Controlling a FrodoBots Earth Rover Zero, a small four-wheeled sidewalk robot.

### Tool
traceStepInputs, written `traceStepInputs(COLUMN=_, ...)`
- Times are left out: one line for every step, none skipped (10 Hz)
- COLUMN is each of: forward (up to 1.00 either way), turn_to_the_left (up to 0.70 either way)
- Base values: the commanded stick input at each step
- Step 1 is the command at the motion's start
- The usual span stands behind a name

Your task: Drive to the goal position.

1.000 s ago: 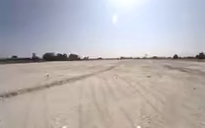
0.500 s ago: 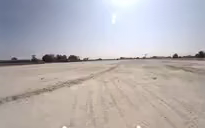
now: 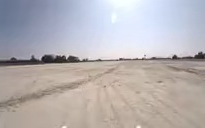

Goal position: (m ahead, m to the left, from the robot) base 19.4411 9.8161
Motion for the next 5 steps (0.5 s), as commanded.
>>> traceStepInputs(forward=0.70, turn_to_the_left=0.00)
traceStepInputs(forward=0.70, turn_to_the_left=0.00)
traceStepInputs(forward=0.70, turn_to_the_left=0.00)
traceStepInputs(forward=0.70, turn_to_the_left=0.00)
traceStepInputs(forward=0.70, turn_to_the_left=0.00)
